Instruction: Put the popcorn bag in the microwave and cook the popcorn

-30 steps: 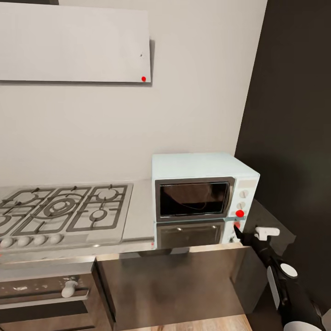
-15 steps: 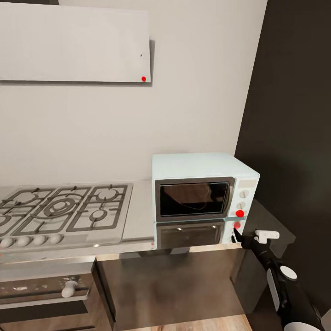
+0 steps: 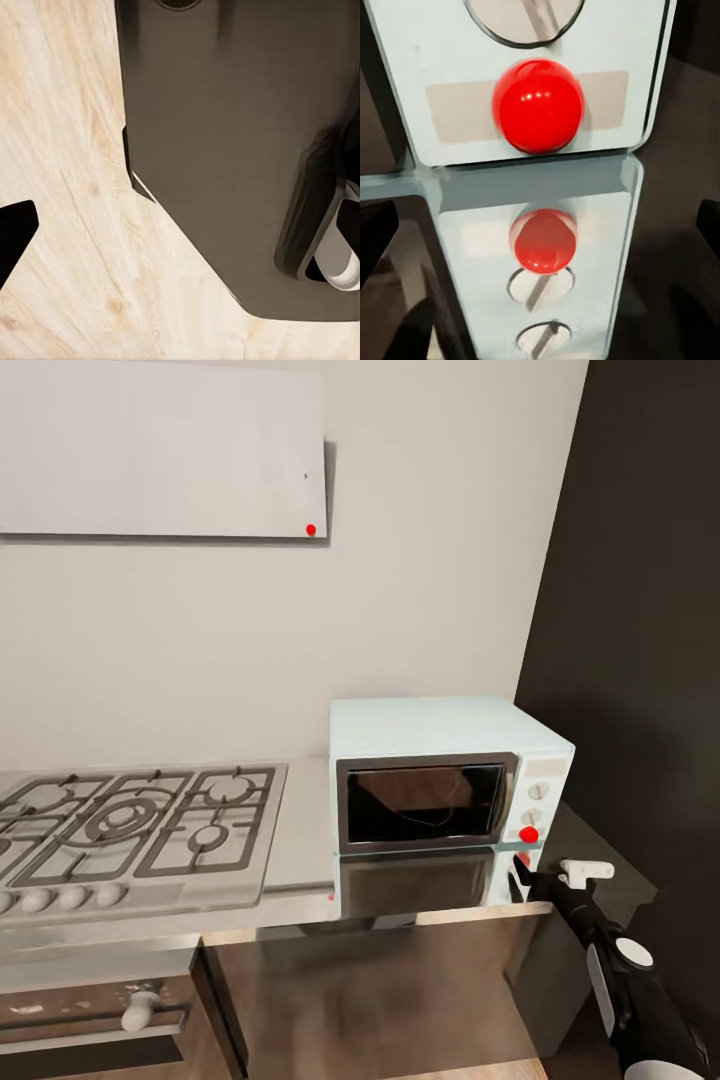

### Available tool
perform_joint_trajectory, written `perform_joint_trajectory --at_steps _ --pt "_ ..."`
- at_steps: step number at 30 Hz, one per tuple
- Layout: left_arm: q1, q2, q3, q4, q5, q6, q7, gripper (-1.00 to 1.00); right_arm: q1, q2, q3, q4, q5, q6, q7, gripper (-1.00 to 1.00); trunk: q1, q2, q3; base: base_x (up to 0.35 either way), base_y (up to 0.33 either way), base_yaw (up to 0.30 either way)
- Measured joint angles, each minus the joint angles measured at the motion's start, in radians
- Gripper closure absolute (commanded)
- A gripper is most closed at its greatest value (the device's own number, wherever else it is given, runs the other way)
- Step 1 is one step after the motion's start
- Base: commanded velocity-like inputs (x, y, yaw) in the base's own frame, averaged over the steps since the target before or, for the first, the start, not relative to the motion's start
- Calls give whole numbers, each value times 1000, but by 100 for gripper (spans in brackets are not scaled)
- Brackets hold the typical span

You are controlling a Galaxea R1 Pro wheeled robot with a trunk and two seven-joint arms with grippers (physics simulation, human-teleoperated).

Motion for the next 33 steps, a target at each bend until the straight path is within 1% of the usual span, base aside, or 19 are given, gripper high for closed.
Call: perform_joint_trajectory --at_steps 8,12,17,18,24,30,33 --pt "0 -1 0 0 0 0 0 -100 0 -3 -5 0 0 0 0 -100 0 0 0 1 0 0" --pt "0 -1 0 0 0 0 0 -100 0 -20 -16 0 0 0 -1 -100 0 0 0 0 0 0" --pt "0 -1 0 0 0 0 0 -100 0 -22 -17 0 0 0 0 -100 0 0 0 0 0 0" --pt "0 -2 0 0 0 0 0 -100 0 -23 -17 0 0 0 0 100 0 0 0 0 0 0" --pt "0 -2 0 0 0 0 0 -100 0 -23 -17 0 -1 0 0 100 0 0 0 0 0 0" --pt "0 -9 0 0 0 1 0 -100 0 -23 -17 -1 -2 0 3 100 0 0 0 6 2 0" --pt "0 -10 0 0 0 1 0 -100 0 -23 -17 -1 -2 0 3 100 0 0 0 173 84 0"
